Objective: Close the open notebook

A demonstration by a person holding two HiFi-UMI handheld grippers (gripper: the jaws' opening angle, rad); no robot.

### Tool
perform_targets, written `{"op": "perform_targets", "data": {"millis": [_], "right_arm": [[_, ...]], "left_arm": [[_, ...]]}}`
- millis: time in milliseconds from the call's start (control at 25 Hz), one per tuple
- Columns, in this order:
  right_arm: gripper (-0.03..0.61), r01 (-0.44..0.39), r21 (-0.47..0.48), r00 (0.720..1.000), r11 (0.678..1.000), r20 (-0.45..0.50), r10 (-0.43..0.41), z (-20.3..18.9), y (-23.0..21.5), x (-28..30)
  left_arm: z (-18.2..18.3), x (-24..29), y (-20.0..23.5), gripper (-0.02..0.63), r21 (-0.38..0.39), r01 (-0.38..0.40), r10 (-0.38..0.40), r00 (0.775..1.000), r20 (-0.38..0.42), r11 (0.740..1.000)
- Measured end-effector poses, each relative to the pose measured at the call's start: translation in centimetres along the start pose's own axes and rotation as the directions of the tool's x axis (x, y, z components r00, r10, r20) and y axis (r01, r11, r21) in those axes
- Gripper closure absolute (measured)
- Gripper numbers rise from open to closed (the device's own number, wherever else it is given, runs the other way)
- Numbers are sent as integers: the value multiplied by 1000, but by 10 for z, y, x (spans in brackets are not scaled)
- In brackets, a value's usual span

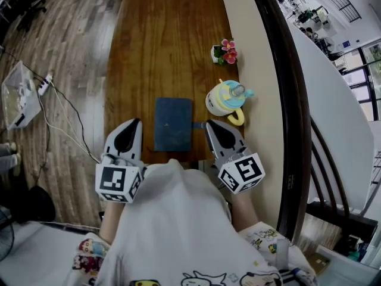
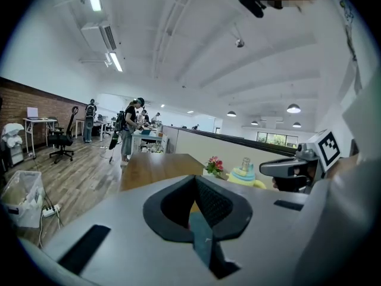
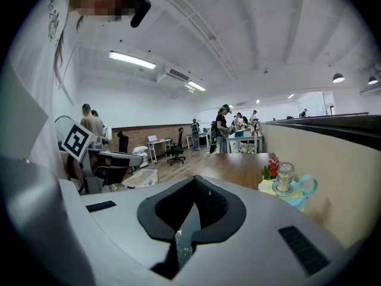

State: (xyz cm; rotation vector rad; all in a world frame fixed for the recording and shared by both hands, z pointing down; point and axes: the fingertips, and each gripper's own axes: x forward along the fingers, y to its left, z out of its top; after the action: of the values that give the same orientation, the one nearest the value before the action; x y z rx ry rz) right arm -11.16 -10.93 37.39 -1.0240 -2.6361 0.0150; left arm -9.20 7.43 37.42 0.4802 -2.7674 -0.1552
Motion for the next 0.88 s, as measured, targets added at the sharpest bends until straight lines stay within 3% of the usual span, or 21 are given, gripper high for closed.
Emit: {"op": "perform_targets", "data": {"millis": [880], "right_arm": [[580, 24, -11, 1000, 1000, 2, -24, 0, 7, 0]], "left_arm": [[-8, -2, 11, 611, -21, -7, 7, 1000, -15, 1000]]}}
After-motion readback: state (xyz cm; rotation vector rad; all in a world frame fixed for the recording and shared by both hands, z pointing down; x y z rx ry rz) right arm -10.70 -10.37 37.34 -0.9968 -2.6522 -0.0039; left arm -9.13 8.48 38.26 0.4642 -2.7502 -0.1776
